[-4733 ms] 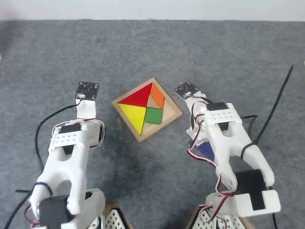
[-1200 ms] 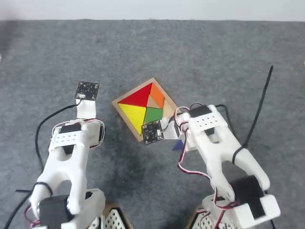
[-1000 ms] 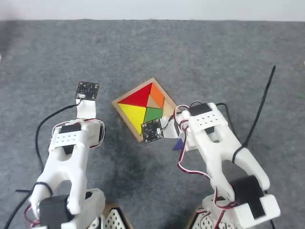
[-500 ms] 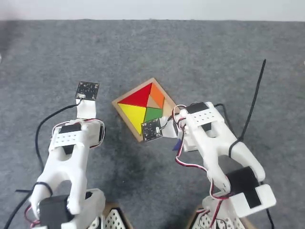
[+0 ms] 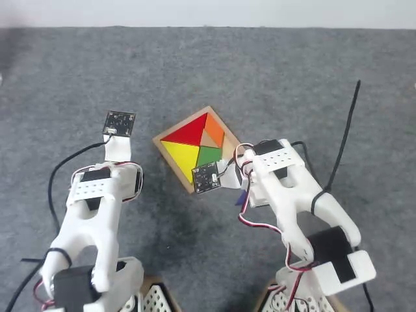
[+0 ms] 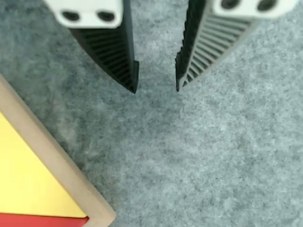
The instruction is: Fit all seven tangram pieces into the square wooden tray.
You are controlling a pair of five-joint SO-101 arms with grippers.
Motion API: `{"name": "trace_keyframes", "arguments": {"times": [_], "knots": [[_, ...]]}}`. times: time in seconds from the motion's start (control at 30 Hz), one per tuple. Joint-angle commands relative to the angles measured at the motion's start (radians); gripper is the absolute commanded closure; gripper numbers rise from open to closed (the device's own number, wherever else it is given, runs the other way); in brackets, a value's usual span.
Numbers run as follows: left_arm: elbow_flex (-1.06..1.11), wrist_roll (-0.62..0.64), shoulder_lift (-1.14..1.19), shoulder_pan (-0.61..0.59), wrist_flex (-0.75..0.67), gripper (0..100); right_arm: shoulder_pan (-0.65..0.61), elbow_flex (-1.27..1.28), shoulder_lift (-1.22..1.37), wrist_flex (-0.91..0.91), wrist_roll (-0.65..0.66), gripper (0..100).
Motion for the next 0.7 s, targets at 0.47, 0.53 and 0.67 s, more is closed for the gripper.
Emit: {"name": "trace_keyframes", "arguments": {"times": [0.47,0.53,0.67], "knots": [[-0.004,-0.011,-0.008,0.006,-0.015,88,-0.004,0.057,-0.005,-0.042,-0.008,76.1],[-0.004,-0.011,-0.008,0.006,-0.015,88,-0.004,0.057,-0.005,-0.067,-0.063,81.7],[-0.004,-0.011,-0.008,0.006,-0.015,88,-0.005,0.057,-0.005,-0.071,-0.109,99.3]]}}
